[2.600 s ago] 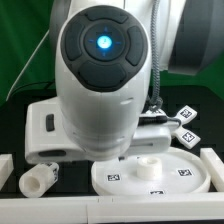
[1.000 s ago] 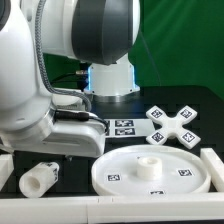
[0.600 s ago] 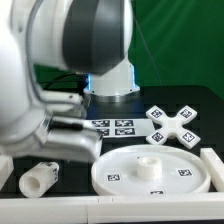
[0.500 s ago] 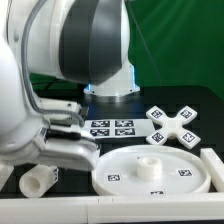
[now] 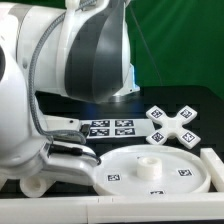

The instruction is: Assemble round table

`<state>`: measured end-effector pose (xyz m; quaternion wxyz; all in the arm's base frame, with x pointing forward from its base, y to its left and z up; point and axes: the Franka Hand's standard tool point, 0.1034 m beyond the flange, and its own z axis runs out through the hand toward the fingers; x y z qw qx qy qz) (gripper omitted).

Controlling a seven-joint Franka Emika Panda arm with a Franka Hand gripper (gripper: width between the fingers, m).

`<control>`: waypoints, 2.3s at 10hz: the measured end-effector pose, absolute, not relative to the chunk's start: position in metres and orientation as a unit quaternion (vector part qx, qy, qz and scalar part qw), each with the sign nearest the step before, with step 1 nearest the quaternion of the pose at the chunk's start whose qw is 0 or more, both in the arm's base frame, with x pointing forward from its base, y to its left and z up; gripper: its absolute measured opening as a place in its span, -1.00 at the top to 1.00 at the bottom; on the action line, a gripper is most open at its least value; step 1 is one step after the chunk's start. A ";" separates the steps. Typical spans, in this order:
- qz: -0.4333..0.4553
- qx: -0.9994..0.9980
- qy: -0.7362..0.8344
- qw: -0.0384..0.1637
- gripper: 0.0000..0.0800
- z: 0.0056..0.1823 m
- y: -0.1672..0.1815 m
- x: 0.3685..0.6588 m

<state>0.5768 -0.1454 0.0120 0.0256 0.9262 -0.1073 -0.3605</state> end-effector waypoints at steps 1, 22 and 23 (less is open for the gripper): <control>-0.369 0.922 -0.112 0.028 -0.62 0.014 -0.141 0.574; -0.179 0.978 -0.100 0.035 0.22 0.086 -0.070 0.570; -0.140 0.984 -0.101 0.036 0.22 0.089 -0.061 0.569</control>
Offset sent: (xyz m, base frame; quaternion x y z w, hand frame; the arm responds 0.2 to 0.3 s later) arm 0.0121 0.0015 0.0063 -0.0020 -0.0699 0.0128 0.9975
